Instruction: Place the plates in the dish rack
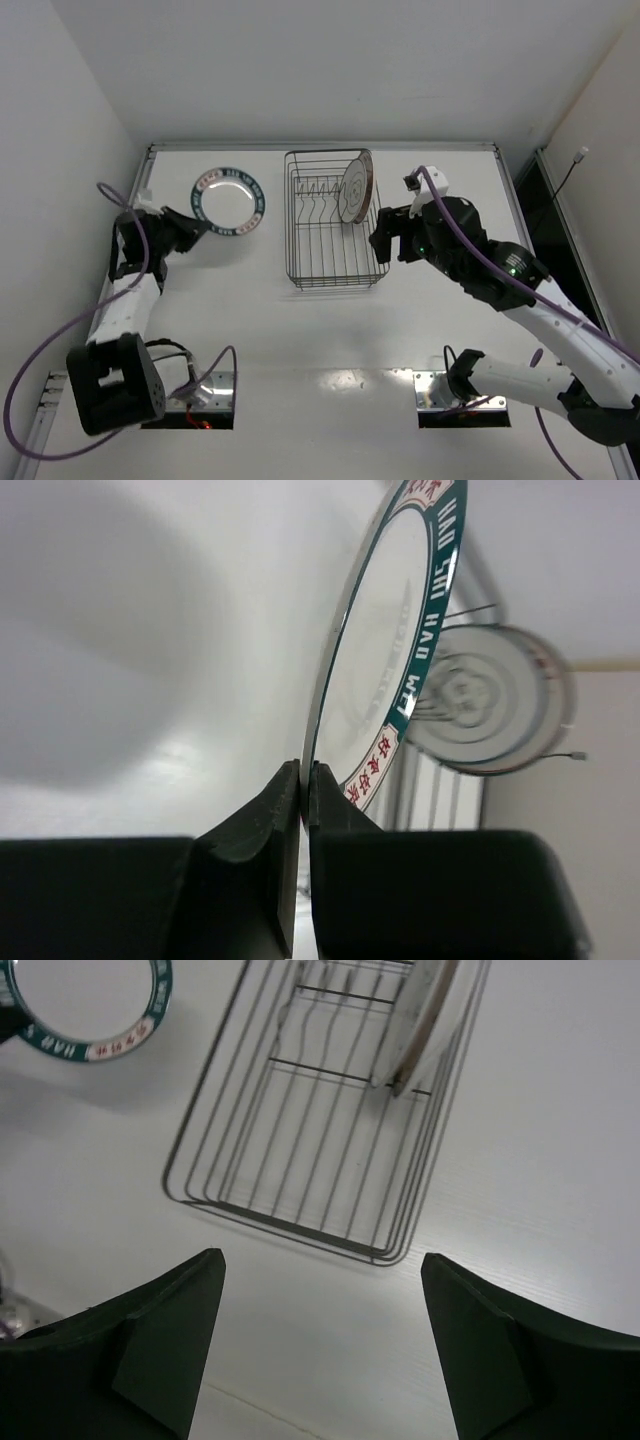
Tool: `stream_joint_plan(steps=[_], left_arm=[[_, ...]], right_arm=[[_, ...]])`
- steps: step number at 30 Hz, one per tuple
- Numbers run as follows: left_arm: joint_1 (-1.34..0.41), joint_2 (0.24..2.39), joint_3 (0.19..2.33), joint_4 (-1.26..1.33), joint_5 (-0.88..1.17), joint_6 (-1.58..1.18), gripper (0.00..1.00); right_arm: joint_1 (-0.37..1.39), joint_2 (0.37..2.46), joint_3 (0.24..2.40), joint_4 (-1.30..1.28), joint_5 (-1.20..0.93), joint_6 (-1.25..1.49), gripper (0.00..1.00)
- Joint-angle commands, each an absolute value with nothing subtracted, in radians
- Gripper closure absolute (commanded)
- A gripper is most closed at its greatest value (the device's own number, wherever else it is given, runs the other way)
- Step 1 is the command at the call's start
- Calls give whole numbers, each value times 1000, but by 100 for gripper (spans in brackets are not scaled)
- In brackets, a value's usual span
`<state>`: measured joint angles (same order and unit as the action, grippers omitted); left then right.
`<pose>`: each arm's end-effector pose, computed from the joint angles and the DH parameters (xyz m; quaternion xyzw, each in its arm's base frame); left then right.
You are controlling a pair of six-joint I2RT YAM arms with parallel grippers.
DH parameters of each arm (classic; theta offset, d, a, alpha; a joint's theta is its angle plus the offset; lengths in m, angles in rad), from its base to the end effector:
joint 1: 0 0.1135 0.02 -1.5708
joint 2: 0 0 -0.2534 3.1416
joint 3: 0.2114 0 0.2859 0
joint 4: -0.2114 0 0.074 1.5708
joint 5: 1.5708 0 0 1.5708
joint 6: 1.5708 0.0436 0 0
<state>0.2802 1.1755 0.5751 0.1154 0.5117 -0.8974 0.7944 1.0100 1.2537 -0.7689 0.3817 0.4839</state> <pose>0.2808 0.0586 0.1867 -0.3513 0.7615 -0.3582 0.4104 0.1805 0.1606 0.3964 -0.0380 0.8551 0.1605 0.4915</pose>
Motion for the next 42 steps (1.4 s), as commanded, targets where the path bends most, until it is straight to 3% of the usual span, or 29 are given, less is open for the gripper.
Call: stream_joint_plan(steps=[1,4,11,24,27,29,30,31,33,35,37,38,40,41,42], left_arm=[[278,1017,722,8,570,-861,100],[267,932,704,24,647,-920,100],[235,792,476,259,862,-1155,100],[43,684,457,276,841,-1245,100],[-9,684,448,288,798,-1256,100],[-32,684,439,299,787,-1265,100],[-52,684,428,299,778,-1266,100],[-61,684,428,299,778,-1266,100],[-74,693,428,299,769,-1266,100],[-74,718,445,221,769,-1200,94],[-74,745,507,38,753,-1062,77],[-74,759,537,-41,714,-1008,48],[-74,808,651,-296,604,-827,19],[-74,825,693,-372,603,-774,13],[-74,837,731,-437,509,-731,8]], right_arm=[[793,960,1207,-611,226,520,19],[793,960,1172,-525,189,540,9],[749,1066,1100,-284,-76,587,9],[600,1249,864,205,-411,837,10],[568,1279,842,314,-474,899,23],[557,1293,832,357,-488,919,37],[546,1304,831,371,-497,928,63],[546,1304,831,371,-511,928,79],[522,1313,841,350,-511,937,100],[508,1290,857,293,-497,937,100],[494,1266,909,188,-424,907,100],[479,1252,934,132,-388,867,100],[468,1241,1058,-77,-175,780,100],[468,1241,1112,-160,-173,779,100],[468,1256,1168,-308,-43,720,100]])
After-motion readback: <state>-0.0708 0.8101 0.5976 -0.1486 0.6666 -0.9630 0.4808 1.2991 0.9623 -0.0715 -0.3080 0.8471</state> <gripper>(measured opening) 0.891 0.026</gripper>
